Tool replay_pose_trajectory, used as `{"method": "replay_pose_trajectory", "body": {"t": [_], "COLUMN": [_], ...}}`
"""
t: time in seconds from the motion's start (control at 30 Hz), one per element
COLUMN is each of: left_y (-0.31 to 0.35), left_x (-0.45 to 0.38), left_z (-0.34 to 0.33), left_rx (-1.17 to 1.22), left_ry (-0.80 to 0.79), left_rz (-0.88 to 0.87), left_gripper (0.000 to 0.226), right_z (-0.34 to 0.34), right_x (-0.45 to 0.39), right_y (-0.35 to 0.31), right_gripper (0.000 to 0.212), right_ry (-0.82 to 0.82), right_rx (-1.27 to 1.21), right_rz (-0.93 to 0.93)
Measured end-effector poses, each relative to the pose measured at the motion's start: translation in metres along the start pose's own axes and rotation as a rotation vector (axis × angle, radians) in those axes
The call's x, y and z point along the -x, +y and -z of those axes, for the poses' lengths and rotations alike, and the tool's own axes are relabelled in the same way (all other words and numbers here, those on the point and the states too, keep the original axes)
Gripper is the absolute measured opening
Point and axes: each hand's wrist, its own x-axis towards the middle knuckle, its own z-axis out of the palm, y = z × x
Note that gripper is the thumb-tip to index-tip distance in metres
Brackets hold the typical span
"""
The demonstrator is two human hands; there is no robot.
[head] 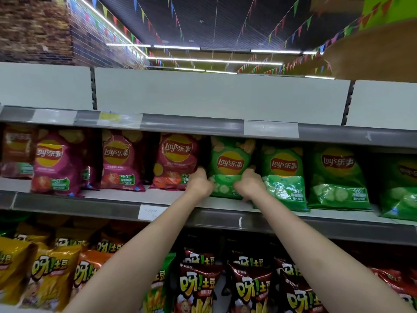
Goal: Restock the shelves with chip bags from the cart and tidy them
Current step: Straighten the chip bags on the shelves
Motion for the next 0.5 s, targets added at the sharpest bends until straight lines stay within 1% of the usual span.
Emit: {"method": "replay_pose_trajectory", "body": {"t": [0.2, 0.33, 0.4, 0.5], "left_y": [0.013, 0.016, 0.015, 0.012], "left_x": [0.006, 0.002, 0.001, 0.001], "left_z": [0.002, 0.003, 0.004, 0.005], "left_rx": [-0.027, -0.044, -0.04, -0.06], "left_ry": [0.09, 0.038, 0.034, 0.018], "left_rz": [-0.07, -0.056, -0.07, -0.082], "left_gripper": [0.052, 0.046, 0.041, 0.038], "right_z": [0.016, 0.018, 0.019, 0.017], "right_x": [0.007, 0.009, 0.007, 0.006], "right_y": [-0.007, -0.006, -0.005, -0.005], "right_gripper": [0.049, 0.043, 0.039, 0.034], "right_ry": [0.031, 0.029, 0.052, 0.057], "right_rx": [0.001, -0.056, -0.059, -0.063], "right_rz": [0.042, 0.035, 0.044, 0.022]}}
